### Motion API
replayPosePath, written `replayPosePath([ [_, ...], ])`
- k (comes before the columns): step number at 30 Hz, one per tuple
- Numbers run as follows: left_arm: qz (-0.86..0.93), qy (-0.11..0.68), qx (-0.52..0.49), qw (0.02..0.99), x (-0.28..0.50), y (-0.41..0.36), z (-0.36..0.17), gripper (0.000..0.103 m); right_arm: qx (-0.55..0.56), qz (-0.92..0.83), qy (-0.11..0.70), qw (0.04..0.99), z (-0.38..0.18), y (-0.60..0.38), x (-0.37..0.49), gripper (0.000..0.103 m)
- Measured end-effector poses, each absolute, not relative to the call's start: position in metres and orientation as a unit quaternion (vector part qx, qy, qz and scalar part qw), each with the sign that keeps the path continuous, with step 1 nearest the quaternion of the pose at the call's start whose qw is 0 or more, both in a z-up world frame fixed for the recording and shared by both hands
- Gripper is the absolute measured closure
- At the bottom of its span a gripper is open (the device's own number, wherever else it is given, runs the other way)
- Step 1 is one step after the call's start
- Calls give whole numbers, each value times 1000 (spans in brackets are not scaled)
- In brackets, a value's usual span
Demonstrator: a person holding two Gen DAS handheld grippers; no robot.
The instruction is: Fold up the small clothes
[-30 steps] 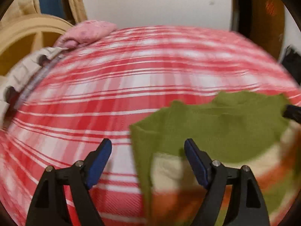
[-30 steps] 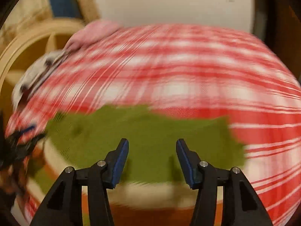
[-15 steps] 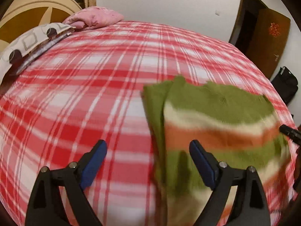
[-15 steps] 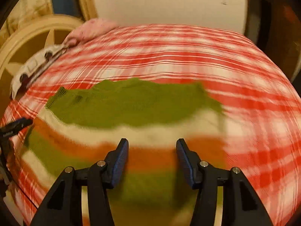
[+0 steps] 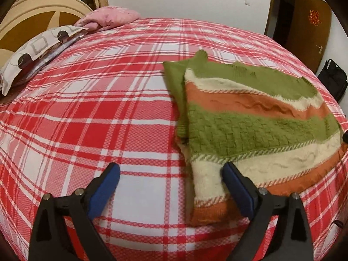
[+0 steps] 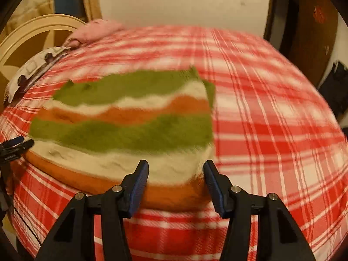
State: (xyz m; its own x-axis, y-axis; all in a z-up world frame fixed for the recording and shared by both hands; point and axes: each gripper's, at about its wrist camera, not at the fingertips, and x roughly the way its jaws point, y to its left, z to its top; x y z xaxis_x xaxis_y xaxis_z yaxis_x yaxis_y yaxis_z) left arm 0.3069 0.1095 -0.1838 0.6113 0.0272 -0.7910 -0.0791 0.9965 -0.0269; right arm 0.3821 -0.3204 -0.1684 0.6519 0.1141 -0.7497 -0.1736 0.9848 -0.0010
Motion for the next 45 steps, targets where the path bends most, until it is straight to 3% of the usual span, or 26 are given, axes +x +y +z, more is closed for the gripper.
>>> replayPosePath([
  [7,30,443,-35,895,302,112,-186,0,-19,40,464,885,-206,-341,396,49],
  [14,30,438,-36,898,301,111,-188,0,-53,16,428,902,-172,-324,383,49],
  [21,45,411,-23,910,294,118,-168,0,-85,145,393,904,-153,-216,397,49],
  [26,37,433,-13,900,298,117,-183,0,0,276,419,865,-158,-176,435,49],
  [29,35,423,-21,905,296,118,-184,0,-8,255,425,868,-162,-159,461,49],
  [33,33,422,-33,906,296,120,-187,0,20,212,505,836,-202,-150,521,49],
  [40,29,419,-38,907,294,123,-189,0,-2,162,484,860,-210,-135,567,49],
  [45,27,415,-42,908,294,121,-188,0,-2,159,450,879,-183,-138,552,49],
])
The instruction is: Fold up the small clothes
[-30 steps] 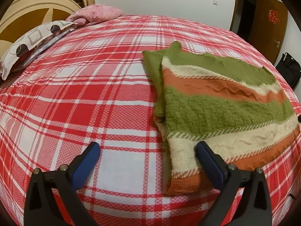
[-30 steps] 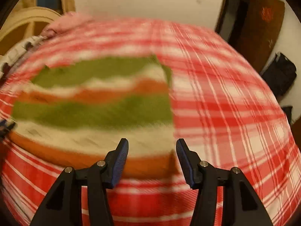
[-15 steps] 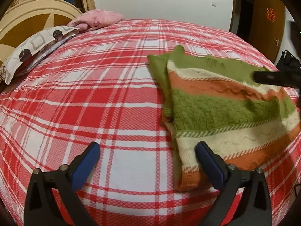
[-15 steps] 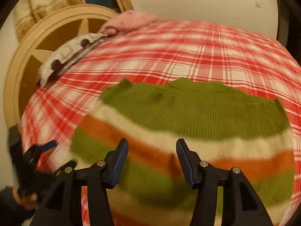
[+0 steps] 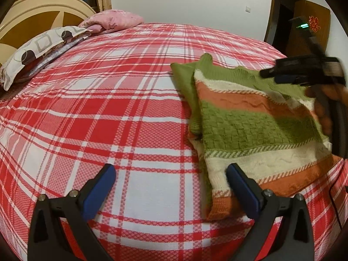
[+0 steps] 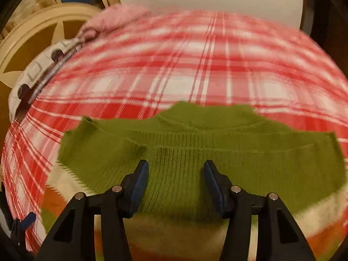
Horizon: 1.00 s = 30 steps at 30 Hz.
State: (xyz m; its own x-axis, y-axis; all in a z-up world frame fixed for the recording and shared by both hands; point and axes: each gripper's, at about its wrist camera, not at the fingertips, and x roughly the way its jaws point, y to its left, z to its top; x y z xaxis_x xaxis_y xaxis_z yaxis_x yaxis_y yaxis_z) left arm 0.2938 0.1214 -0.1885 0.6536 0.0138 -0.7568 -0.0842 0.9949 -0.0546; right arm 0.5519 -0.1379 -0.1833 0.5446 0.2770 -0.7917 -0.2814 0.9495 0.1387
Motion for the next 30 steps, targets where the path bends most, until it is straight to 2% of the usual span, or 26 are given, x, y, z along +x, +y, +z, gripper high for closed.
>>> replayPosePath([
  [4,26,416,-45,908,294,121,-189,0,17,239,424,873,-164,-135,501,49],
  [8,26,416,-46,908,294,120,-189,0,-60,280,442,850,-187,-105,464,49],
  [11,25,416,-46,908,294,121,-189,0,-73,271,441,852,-202,-101,458,49],
  [17,25,415,-46,908,294,121,-189,0,-81,289,406,863,-173,-86,450,49],
  [21,26,415,-46,908,295,120,-190,0,-94,263,452,847,-198,-73,470,48],
  [25,26,413,-47,909,293,119,-190,0,-44,271,450,850,-201,-85,474,48],
  [30,23,414,-51,908,293,118,-190,0,-68,250,444,858,-197,-104,449,48],
])
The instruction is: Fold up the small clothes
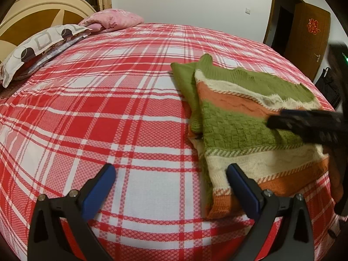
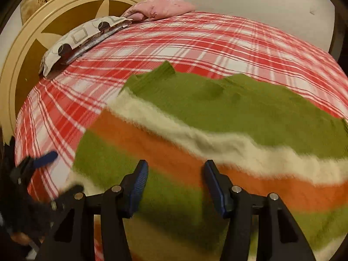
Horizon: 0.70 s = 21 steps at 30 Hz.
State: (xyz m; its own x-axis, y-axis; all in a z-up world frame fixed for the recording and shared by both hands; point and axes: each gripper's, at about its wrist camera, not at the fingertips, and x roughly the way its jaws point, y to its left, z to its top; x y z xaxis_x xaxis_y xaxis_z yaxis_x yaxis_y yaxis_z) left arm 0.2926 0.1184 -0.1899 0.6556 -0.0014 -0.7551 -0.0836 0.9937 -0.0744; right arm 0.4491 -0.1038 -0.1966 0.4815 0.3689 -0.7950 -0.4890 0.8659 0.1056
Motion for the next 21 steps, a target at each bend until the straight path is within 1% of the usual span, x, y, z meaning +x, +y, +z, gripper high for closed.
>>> replayPosePath([
  [5,18,419,-51,907,293,120,-189,0,-84,234,416,875,-192,-130,408,48],
  [11,6,415,-55,908,289,130,-178,0,-106,238,390,883,-190,-134,369,48],
  [15,29,389,-47,919,286,156,-162,0,-153,248,370,882,-190,-115,346,48],
  [21,67,395,-63,914,297,204,-158,0,-210,282,327,877,-189,-71,317,48],
])
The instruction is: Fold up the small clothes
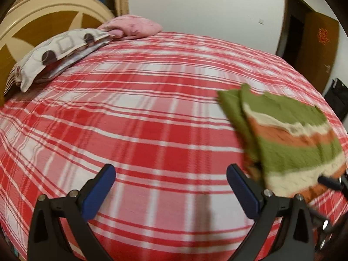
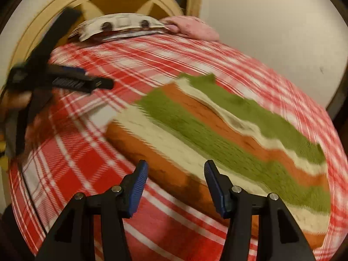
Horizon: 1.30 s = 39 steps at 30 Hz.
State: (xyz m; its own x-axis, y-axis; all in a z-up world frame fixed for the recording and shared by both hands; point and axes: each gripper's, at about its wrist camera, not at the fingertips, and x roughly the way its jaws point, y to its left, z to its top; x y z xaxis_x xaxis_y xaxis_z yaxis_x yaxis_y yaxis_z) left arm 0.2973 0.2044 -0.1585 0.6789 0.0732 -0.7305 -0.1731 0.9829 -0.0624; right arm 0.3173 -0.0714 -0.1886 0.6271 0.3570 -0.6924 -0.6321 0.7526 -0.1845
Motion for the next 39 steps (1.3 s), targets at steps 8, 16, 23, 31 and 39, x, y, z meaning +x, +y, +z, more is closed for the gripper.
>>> replayPosePath([
  [8,64,408,-89,907,292,224,-171,0,-305,282,273,868,-204,-12,295,48],
  [16,-4,414,-111,903,311,216,-173,0,-337,251,246,873,-214,7,298,82],
  [23,-109,422,-188,880,360,207,-165,0,-307,258,257,879,-210,-4,301,93],
  [31,-152,438,-217,859,415,178,-174,1,-297,259,265,880,-211,-9,308,94],
  [39,-156,445,-175,864,441,155,-180,51,-285,259,269,883,-207,-13,317,96],
])
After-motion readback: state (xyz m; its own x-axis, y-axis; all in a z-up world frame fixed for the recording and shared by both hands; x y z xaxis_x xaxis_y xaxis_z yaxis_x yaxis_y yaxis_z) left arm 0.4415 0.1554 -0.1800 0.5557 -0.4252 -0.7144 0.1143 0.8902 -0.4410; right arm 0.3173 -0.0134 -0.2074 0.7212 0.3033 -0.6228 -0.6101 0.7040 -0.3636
